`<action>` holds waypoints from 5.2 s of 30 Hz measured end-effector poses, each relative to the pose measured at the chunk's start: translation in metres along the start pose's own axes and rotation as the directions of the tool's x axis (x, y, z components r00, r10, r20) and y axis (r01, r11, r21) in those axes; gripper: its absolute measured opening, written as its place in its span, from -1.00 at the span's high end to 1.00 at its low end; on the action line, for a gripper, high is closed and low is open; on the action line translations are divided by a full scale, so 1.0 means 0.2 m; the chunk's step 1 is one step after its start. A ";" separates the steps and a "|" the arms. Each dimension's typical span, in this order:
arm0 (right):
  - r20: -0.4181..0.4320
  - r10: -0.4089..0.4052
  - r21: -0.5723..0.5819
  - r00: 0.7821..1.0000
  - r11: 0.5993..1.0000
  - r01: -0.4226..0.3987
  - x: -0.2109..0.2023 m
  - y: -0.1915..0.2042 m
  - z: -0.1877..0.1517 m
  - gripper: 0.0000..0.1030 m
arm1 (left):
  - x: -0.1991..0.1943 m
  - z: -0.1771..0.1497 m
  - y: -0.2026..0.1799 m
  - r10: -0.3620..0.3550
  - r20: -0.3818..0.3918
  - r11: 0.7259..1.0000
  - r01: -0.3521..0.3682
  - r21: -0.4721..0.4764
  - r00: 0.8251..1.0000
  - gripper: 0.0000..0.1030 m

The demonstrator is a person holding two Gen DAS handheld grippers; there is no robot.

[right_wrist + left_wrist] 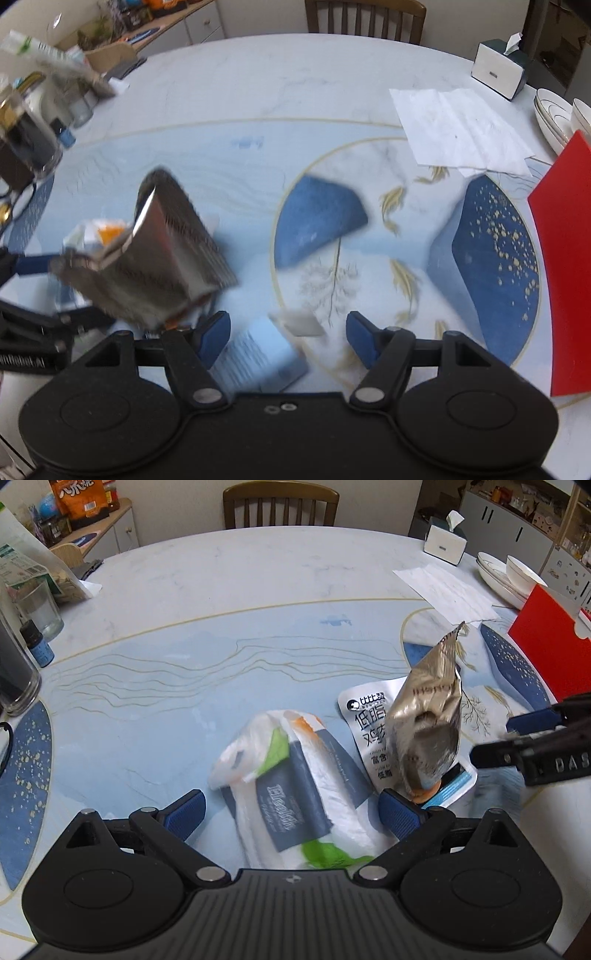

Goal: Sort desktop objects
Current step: 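Grasp the white wet-wipe pack with the left tool while the right tool grasps the small blue-white box, then carry the wet-wipe pack and the small blue-white box into the red-and-white box, then open the left tool to drop the wet-wipe pack while the right tool releases the small box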

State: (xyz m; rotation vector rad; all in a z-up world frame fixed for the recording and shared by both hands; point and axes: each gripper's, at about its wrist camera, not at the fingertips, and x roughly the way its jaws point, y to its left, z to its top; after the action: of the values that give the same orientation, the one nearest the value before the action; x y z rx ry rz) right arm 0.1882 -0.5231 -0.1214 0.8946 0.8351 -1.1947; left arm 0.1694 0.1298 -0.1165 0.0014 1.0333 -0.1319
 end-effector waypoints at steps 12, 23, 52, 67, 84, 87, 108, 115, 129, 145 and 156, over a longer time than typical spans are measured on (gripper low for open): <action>-0.028 -0.011 -0.048 1.000 0.999 0.009 -0.06 0.01 -0.15 -0.30 | 0.02 -0.04 0.03 -0.043 -0.008 0.998 0.043 -0.047 0.999 -0.83; -0.032 -0.031 -0.113 0.999 0.993 0.028 -0.04 0.03 -0.21 0.19 | -0.01 -0.05 0.03 -0.061 0.006 0.996 0.062 -0.067 0.998 -0.44; 0.117 0.110 -0.085 0.987 0.991 -0.101 -0.53 -0.51 -0.29 0.43 | -0.38 -0.13 -0.32 -0.028 0.124 0.970 0.057 -0.238 0.992 0.19; 0.214 0.100 -0.041 0.972 0.995 -0.094 -0.80 -1.06 -0.36 0.43 | -0.46 0.05 -0.96 -0.130 0.197 0.981 0.155 -0.119 0.972 0.19; 0.277 -0.045 0.109 0.960 0.994 0.015 -0.82 -1.63 -0.26 0.43 | -0.23 0.62 -1.77 -0.300 0.200 0.942 0.255 0.220 0.933 0.19; 0.272 -0.054 0.116 0.961 0.993 0.023 -0.79 -1.67 -0.24 0.43 | -0.16 0.69 -1.86 -0.307 0.184 0.932 0.257 0.254 0.934 0.18; 0.137 -0.043 0.029 0.990 0.999 0.040 -0.47 -1.69 -0.23 0.44 | 0.41 0.94 -2.14 -0.221 -0.006 0.894 0.205 0.397 0.975 0.18; 0.108 -0.024 0.022 0.994 1.000 0.022 -0.42 -1.70 -0.24 0.44 | 0.49 0.94 -2.14 -0.213 -0.061 0.907 0.221 0.357 0.975 0.18; 0.103 -0.007 0.036 0.995 0.999 0.003 -0.45 -1.72 -0.27 0.24 | 0.46 0.94 -2.16 -0.237 -0.054 0.906 0.241 0.349 0.970 -0.09; 0.166 0.015 0.005 0.986 1.000 -0.016 -0.62 -1.68 -0.26 -0.16 | 0.25 0.88 -2.03 -0.303 0.041 0.912 0.277 0.301 0.952 -0.25; 0.222 0.011 -0.008 0.975 1.000 -0.010 -0.74 -1.58 -0.24 -0.18 | 0.01 0.76 -1.86 -0.328 0.136 0.919 0.282 0.277 0.935 -0.25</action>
State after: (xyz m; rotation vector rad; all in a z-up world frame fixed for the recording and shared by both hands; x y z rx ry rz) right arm -0.1512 -0.4624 -0.0500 0.7429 0.6525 -1.2557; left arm 0.2591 -0.2493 -0.0179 0.0592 0.8232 -0.5421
